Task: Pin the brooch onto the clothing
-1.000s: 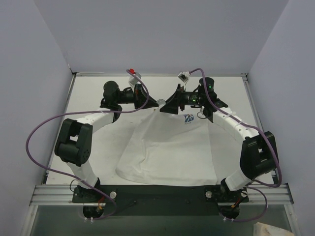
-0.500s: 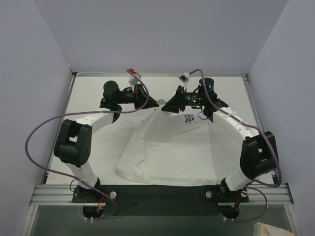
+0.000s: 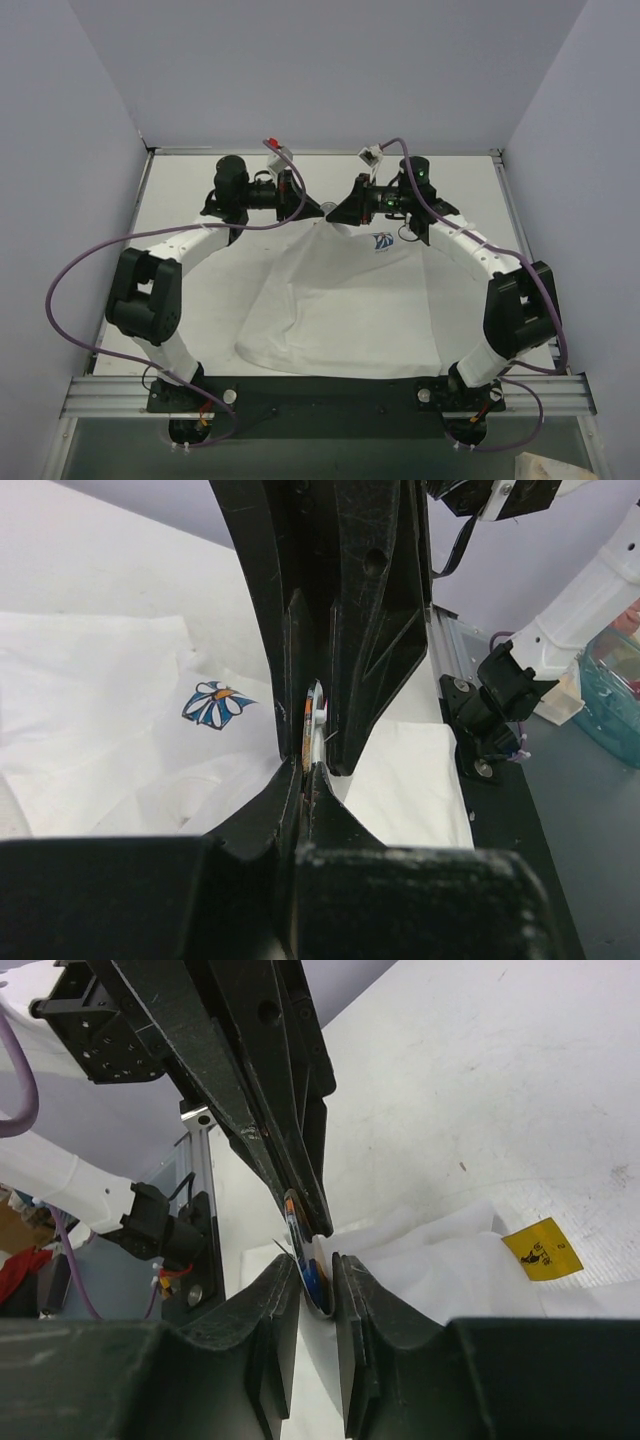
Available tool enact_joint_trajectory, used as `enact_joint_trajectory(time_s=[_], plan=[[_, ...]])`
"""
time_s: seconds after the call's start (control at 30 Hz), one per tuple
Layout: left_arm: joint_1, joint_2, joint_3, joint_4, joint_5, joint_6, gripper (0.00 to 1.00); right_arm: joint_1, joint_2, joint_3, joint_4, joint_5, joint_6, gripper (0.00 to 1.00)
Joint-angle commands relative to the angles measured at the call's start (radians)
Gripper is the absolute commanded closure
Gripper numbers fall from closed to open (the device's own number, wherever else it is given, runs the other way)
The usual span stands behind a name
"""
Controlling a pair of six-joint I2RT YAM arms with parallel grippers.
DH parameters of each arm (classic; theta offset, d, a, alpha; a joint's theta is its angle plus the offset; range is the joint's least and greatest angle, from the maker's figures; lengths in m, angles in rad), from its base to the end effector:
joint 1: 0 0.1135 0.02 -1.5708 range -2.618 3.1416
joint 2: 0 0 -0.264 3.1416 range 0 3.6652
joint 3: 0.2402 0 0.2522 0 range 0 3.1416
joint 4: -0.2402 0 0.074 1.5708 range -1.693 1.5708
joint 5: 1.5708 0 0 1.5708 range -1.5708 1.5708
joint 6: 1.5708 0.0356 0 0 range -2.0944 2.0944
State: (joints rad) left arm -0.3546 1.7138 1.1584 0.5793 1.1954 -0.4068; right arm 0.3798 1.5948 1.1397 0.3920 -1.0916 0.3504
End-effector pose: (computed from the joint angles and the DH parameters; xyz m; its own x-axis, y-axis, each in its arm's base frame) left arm 0.3490 -0.1645 0.2987 -0.3749 -0.0159 -0.9269 0.9268 0.0159 -0.3751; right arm 0.3254 0.1639 0.3179 -0.3960 0.0123 -0.9182 -0.9130 0.1019 0.3951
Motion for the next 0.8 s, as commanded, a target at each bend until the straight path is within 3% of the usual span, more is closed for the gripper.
enact_joint_trajectory(time_s=[0.0, 0.37, 0.77], plan=[[-0.02, -0.045, 0.049, -0.097, -0.051, 0.109, 1.0, 0.024, 0.002, 0.052, 0.045, -0.04, 0.002, 0.82], [-0.08, -0.068, 0.13, -0.466, -0.186, 0.396, 1.0, 0.021, 0.014, 0.077, 0.041, -0.011, 0.03, 0.97], [-0.142, -0.181, 0.07, -0.499, -0.388, 0.526, 1.0, -0.016, 0.002, 0.061, 0.065, 0.096, 0.125, 1.0]])
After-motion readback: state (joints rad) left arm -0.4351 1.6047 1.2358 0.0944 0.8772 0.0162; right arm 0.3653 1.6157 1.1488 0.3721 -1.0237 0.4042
